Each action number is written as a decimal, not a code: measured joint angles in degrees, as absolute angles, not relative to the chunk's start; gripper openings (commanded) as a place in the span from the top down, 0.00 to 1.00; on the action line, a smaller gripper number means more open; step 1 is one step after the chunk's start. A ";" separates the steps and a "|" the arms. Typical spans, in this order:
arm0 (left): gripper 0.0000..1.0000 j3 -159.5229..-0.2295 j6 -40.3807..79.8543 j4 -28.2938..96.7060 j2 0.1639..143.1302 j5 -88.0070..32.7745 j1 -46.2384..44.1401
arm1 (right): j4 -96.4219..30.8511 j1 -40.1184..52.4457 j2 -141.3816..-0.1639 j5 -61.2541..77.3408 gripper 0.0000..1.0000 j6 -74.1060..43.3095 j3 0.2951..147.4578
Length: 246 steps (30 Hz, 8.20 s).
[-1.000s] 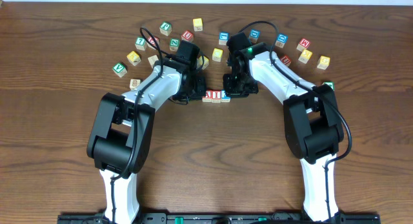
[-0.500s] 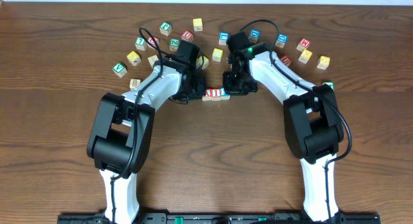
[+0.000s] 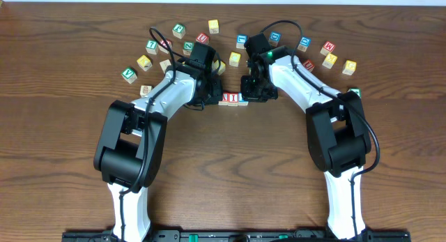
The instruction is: Spell out AI2
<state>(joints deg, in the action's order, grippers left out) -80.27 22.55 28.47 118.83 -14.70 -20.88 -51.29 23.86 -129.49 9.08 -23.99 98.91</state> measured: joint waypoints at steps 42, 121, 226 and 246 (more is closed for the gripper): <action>0.78 -85.58 18.52 46.78 112.46 -0.80 -14.90 | -58.63 18.44 -123.90 3.99 0.76 -19.44 98.87; 0.03 -87.15 15.16 55.57 80.90 0.36 -4.51 | -8.12 3.99 -17.80 1.48 0.01 -4.91 18.41; 0.02 -0.99 11.51 1.28 0.62 1.45 -0.10 | -4.01 3.97 -0.69 1.67 0.01 -5.63 0.40; 0.02 -1.04 11.49 1.30 0.62 1.45 -0.10 | -4.01 3.97 -0.69 1.67 0.01 -5.63 0.40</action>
<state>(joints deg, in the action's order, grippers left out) -1.04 11.49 1.30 0.62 1.45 -0.10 -4.01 3.97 -0.69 1.67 -5.63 0.40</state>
